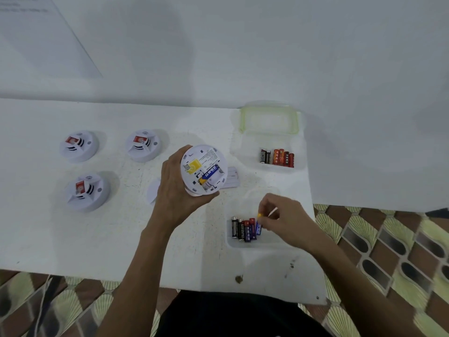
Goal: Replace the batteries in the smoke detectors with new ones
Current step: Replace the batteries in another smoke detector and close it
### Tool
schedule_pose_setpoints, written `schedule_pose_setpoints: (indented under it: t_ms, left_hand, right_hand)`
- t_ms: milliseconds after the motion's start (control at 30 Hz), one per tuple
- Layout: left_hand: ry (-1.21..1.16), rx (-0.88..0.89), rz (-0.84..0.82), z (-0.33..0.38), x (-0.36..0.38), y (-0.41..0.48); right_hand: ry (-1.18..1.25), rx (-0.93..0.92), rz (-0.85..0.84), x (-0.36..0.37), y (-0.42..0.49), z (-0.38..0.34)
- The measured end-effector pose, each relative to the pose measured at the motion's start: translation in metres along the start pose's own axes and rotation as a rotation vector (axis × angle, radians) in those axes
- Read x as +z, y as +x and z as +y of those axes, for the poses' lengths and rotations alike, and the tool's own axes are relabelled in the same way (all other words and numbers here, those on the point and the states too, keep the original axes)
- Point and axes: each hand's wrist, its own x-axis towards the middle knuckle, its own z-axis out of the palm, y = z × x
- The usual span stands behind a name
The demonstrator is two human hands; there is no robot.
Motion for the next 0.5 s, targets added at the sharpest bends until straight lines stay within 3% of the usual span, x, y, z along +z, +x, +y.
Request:
schedule_pose_setpoints:
  t_ms: [200,500]
  left_hand:
    - [0.021,-0.027,-0.029,-0.003,0.006,-0.002]
    - [0.006,-0.049,-0.031,0.002,0.009,-0.007]
  right_hand:
    - [-0.148,0.006,-0.014,0.020,0.004,0.011]
    - [-0.112,-0.016,0.022,0.008,0.007,0.014]
